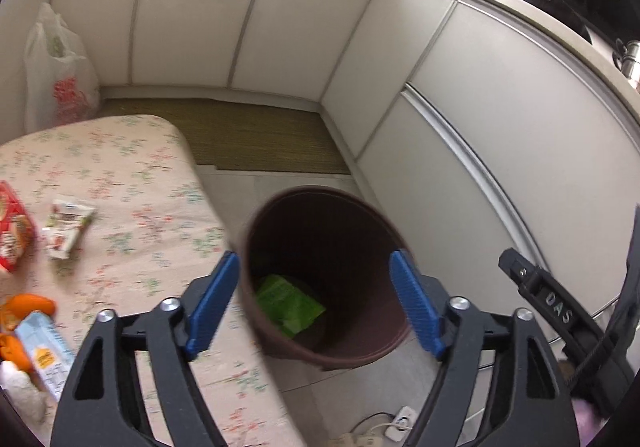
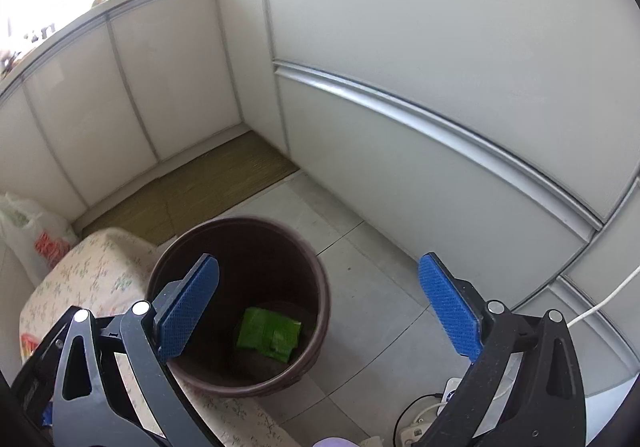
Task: Collect trash
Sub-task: 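Move the green bag over the brown bin and open the left gripper, then grasp the crumpled white paper cup with the left gripper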
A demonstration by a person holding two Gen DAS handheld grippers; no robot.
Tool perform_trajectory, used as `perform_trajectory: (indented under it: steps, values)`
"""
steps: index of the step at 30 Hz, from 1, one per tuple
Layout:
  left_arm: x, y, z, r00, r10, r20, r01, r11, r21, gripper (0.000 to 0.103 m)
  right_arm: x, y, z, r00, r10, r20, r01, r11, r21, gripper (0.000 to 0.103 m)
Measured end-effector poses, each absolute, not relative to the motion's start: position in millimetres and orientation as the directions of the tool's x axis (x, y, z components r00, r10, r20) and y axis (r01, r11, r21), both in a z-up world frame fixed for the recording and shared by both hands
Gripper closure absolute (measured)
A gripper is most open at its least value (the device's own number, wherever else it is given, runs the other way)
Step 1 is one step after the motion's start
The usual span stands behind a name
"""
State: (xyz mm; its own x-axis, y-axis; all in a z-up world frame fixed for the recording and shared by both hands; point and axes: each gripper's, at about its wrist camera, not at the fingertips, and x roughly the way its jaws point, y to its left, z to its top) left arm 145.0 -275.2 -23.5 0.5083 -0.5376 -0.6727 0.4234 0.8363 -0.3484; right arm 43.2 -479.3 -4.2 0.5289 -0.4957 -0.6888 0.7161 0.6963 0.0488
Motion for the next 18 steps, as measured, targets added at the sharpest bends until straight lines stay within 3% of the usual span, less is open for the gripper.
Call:
perform_trajectory:
  steps: [5,10,13,18]
  values:
    - [123.2,-211.2,-27.6,0.571,-0.394,-0.72,0.366,0.907,-0.207,0.015,67.3,-433.4,-11.8,0.562,-0.396,-0.726,0.593,0.805,0.02,0.007]
    - [106.9,-122.7,-38.5,0.58,-0.221,-0.784,0.262,0.962,-0.077,0.015,85.5,-383.2,-19.3,0.584,-0.213,-0.784,0.455,0.885,0.099,0.007]
    - [96.7,-54.0,-41.9,0.588,-0.102,-0.803,0.13,0.991,-0.031,0.015,94.1,-349.6,-22.6,0.585,-0.129,-0.8,0.386,0.912,0.135,0.007]
    - [79.7,67.3,-51.5,0.559,0.138,-0.818,-0.22,0.975,0.014,0.015,106.4,-296.4,-29.7,0.578,-0.091,-0.811,0.297,0.949,0.105,0.007]
